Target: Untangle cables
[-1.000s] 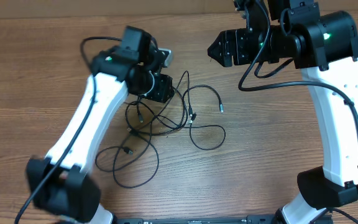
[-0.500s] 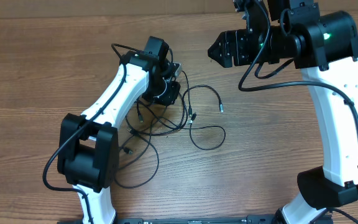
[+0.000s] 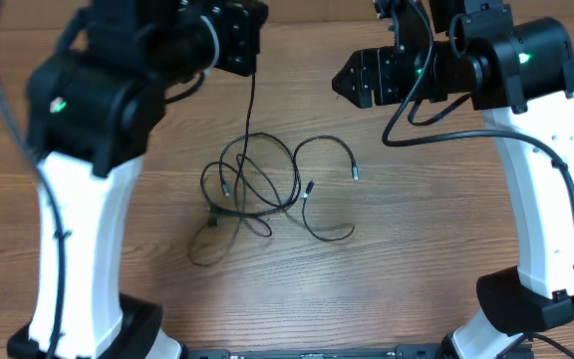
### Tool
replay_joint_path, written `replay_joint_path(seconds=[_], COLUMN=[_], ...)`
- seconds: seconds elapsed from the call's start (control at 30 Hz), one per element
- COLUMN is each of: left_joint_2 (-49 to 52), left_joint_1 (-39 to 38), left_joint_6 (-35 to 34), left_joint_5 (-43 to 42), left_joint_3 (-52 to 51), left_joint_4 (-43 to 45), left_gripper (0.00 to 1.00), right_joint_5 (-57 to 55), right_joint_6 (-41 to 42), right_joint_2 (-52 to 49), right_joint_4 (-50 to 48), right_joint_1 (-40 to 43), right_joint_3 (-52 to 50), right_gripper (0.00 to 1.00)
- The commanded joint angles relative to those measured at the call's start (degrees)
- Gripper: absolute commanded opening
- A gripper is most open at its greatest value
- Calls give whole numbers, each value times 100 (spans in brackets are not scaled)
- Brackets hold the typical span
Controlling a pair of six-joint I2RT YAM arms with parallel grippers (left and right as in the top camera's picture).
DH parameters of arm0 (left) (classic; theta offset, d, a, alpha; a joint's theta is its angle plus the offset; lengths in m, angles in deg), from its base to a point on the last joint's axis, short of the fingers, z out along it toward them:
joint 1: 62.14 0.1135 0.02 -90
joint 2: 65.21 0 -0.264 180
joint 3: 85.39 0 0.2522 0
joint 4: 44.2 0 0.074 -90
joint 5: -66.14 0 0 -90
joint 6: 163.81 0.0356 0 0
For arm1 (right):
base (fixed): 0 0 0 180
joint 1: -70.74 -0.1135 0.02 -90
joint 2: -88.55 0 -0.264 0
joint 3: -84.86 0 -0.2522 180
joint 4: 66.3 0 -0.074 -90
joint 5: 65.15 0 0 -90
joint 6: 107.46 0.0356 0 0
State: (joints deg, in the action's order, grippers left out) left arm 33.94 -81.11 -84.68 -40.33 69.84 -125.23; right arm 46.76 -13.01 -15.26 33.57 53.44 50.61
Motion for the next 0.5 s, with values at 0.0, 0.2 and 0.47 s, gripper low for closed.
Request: replay_joint_path(seconds=[0.0,0.2,0.47], left_joint_2=[-24,-249,-337], left_joint_1=[236,868,1604], left_joint_6=[-494,-1340,-2420], left_joint_5=[33,28,-7], left_joint_3=[595,1543,1694], left_joint_4=[188,1115,2957], left_gripper=[4,4,4], right_joint_5=[114,142,413], right_joint_6=[-48,-46,-50], right_joint_2=[-9,-11,-101], right_joint_4=[-55,-59,-79], right_joint_1=[24,22,11], right_joint_3=[0,0,-61], right_gripper=[75,75,75])
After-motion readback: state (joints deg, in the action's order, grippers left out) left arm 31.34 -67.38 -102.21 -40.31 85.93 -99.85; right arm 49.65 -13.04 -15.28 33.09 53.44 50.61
